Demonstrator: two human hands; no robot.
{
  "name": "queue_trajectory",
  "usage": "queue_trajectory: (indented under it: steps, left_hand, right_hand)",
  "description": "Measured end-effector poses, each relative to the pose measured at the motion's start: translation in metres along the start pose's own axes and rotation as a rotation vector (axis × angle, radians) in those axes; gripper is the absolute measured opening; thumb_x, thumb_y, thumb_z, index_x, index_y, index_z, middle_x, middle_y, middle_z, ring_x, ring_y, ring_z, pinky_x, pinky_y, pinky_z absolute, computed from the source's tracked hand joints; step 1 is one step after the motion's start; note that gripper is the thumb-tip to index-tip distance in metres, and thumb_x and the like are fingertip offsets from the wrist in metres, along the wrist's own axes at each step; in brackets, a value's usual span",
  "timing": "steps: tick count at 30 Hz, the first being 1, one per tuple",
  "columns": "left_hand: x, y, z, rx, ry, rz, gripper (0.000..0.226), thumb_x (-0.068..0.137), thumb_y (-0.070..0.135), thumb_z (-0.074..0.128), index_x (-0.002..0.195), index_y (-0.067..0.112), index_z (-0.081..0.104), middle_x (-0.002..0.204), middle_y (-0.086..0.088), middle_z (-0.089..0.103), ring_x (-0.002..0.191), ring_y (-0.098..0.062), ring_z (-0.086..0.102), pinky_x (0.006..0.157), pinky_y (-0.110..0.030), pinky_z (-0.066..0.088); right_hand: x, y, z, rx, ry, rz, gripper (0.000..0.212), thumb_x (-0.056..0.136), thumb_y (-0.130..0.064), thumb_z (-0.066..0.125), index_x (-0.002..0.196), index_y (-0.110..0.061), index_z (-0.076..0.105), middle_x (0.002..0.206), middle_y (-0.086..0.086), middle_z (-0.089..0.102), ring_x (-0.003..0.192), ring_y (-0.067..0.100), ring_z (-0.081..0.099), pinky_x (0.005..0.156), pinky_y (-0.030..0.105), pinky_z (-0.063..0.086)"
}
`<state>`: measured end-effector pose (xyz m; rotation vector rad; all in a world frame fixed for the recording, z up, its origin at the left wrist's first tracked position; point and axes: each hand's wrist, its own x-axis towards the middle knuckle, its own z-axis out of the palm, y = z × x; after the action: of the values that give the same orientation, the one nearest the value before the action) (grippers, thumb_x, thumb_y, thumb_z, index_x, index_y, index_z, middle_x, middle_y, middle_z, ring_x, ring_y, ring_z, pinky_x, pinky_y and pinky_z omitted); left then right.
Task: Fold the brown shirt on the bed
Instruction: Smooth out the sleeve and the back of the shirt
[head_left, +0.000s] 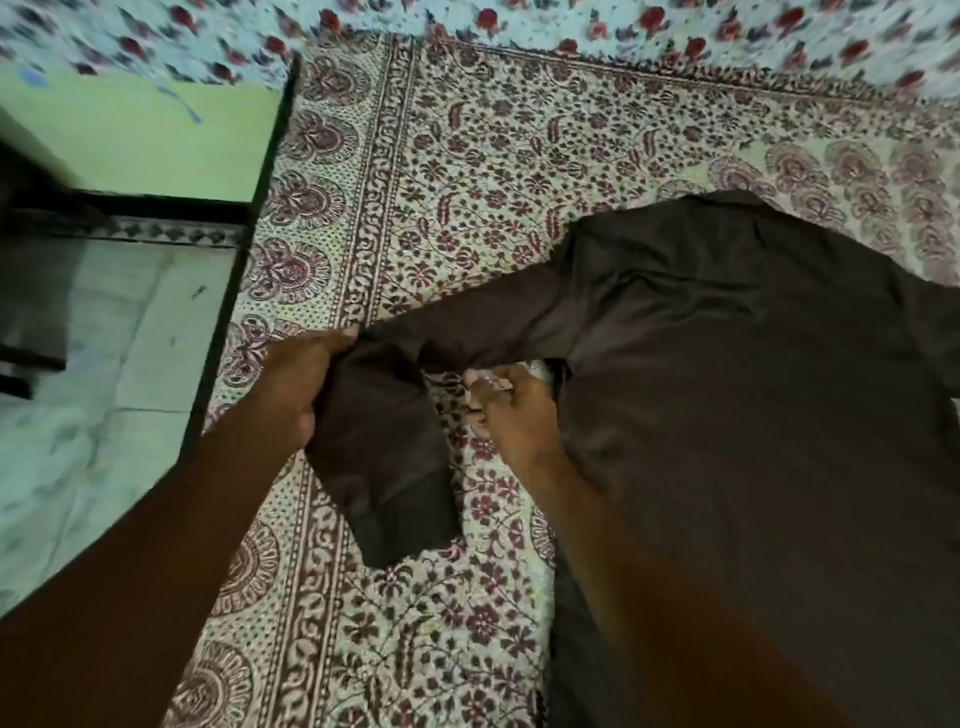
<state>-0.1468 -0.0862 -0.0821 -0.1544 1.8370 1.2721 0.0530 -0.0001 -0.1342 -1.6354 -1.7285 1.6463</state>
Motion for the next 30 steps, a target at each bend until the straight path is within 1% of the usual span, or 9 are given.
queue_trajectory:
  steps: [3,7,9,12,16,20,24,27,30]
  left_hand:
    - [0.004,0.008,-0.008,-0.045,-0.130,-0.229,0.024,0.098,0.032,0.064,0.081,0.016,0.071,0.075,-0.011,0.075,0.055,-0.021,0.072,0.053,-0.029,0.060]
    - [-0.003,-0.009,-0.024,-0.081,-0.265,-0.232,0.035,0.100,0.050,0.057,0.106,0.018,0.069,0.099,-0.011,0.079,0.088,-0.025,0.077,0.083,-0.039,0.061]
    - [-0.013,-0.021,-0.034,-0.006,-0.326,-0.186,0.036,0.090,0.038,0.071,0.121,0.019,0.067,0.116,-0.012,0.077,0.099,-0.027,0.076,0.095,-0.050,0.057]
    - [-0.017,-0.032,-0.053,-0.115,-0.215,-0.093,0.036,0.087,0.013,0.073,0.122,0.022,0.069,0.112,-0.013,0.078,0.084,-0.022,0.078,0.066,-0.039,0.065]
    - [-0.005,-0.031,-0.073,-0.337,-0.139,-0.073,0.040,0.095,0.023,0.057,0.064,0.023,0.082,0.077,0.001,0.076,0.058,-0.004,0.073,0.048,-0.020,0.056]
    - [-0.001,-0.034,-0.093,-0.147,0.003,0.068,0.016,0.108,0.019,0.049,0.114,0.016,0.063,0.085,0.003,0.076,0.075,-0.008,0.074,0.064,-0.019,0.061]
    - [0.003,-0.063,-0.115,0.130,0.078,0.314,0.054,0.085,0.030,0.068,0.136,0.011,0.063,0.115,-0.003,0.070,0.104,-0.016,0.069,0.087,-0.009,0.049]
    - [0.010,-0.069,-0.135,0.291,0.178,0.320,0.057,0.078,0.049,0.065,0.125,0.016,0.068,0.099,-0.008,0.070,0.090,-0.033,0.069,0.075,-0.029,0.051]
    - [0.007,-0.057,-0.131,0.198,0.144,0.291,0.081,0.059,0.054,0.063,0.122,0.003,0.067,0.095,-0.008,0.068,0.113,-0.053,0.062,0.098,-0.054,0.054]
  right_hand:
    - [0.025,-0.018,0.039,0.500,0.006,0.196,0.040,0.080,-0.047,0.081,0.105,-0.037,0.052,0.103,0.013,0.075,0.076,0.022,0.071,0.059,0.033,0.055]
    - [0.043,-0.031,0.069,0.784,0.049,0.255,0.070,0.074,-0.028,0.091,0.120,-0.030,0.039,0.121,0.015,0.067,0.088,0.024,0.069,0.061,0.028,0.055]
    - [0.047,-0.030,0.080,0.773,0.142,0.259,0.072,0.066,-0.017,0.092,0.112,-0.028,0.038,0.122,0.020,0.064,0.098,0.030,0.066,0.076,0.036,0.059]
    - [0.053,-0.030,0.085,0.779,0.233,0.293,0.061,0.077,0.004,0.083,0.112,-0.021,0.039,0.123,0.027,0.062,0.087,0.031,0.070,0.080,0.047,0.063]
    - [0.055,-0.041,0.083,0.589,0.213,0.246,0.069,0.077,-0.009,0.088,0.128,-0.006,0.042,0.111,0.024,0.070,0.063,0.020,0.070,0.059,0.033,0.059]
    - [0.043,-0.053,0.090,0.305,0.312,0.175,0.077,0.069,-0.015,0.090,0.124,-0.017,0.037,0.117,0.011,0.065,0.097,0.026,0.072,0.081,0.038,0.064]
    - [0.035,-0.050,0.095,0.291,0.362,0.164,0.066,0.072,-0.003,0.080,0.121,-0.012,0.037,0.097,0.024,0.070,0.073,0.028,0.072,0.072,0.051,0.065]
    - [0.021,-0.050,0.102,0.255,0.385,0.157,0.062,0.062,-0.014,0.078,0.113,-0.007,0.044,0.095,0.024,0.070,0.069,0.027,0.072,0.070,0.053,0.065]
    - [0.010,-0.044,0.105,0.162,0.433,0.178,0.070,0.068,-0.012,0.082,0.124,-0.010,0.041,0.112,0.017,0.066,0.093,0.030,0.072,0.087,0.047,0.063]
